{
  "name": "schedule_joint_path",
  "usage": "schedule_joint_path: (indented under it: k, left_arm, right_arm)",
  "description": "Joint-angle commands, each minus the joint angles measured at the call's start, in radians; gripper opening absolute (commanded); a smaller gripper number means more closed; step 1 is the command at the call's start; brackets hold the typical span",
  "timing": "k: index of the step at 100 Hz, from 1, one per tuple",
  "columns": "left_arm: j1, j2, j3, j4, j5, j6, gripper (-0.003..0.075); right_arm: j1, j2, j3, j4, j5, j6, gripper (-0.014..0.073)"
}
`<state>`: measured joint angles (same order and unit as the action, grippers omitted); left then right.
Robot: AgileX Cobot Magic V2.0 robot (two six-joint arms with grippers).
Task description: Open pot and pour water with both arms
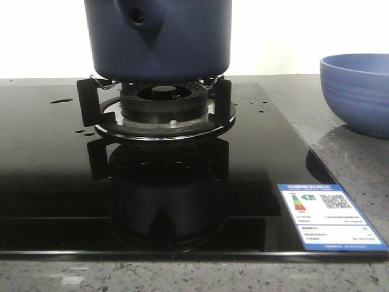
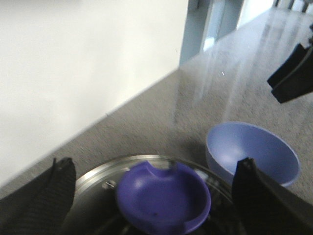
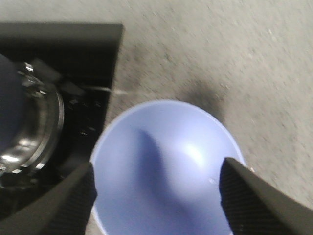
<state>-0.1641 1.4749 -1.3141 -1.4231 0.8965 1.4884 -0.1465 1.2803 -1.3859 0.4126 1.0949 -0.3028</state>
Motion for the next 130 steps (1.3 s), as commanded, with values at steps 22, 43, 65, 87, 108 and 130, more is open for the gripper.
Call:
schedule_joint_path:
  k: [22, 43, 65, 87, 108, 130]
  left_arm:
    - [0.229, -0.215, -0.038, -0.041, 0.012, -0.199, 0.0286]
    - [0.318, -0.305, -0.036, 0.056, 0.002, -0.279, -0.0019]
    - [0.321, -0.448, 0.101, 0.127, -0.277, -0.325, -0.002]
    - [0.198, -0.632, 0.415, 0.177, -0.595, -0.265, -0.0019]
    - [0.087, -0.909, 0.755, 0.151, -0.704, -0.234, -0.0019]
    - [0.075, -1.148, 0.961, 0.143, -0.79, -0.234, -0.0019]
  right_arm:
    - [-0.001, -0.103, -0.014, 0.314, -0.199, -0.091, 0.0041]
    - [0.049, -0.167, 0.096, 0.419, -0.343, -0.234, -0.0062]
    - [0.094, -0.321, 0.342, 0.419, -0.599, -0.371, -0.0062]
    - [0.098, -0.539, 0.653, 0.419, -0.755, -0.473, -0.0062]
    - [0.098, -0.784, 0.942, 0.419, -0.815, -0.503, -0.0063]
    - [0.098, -0.962, 1.105, 0.461, -0.882, -0.503, -0.0063]
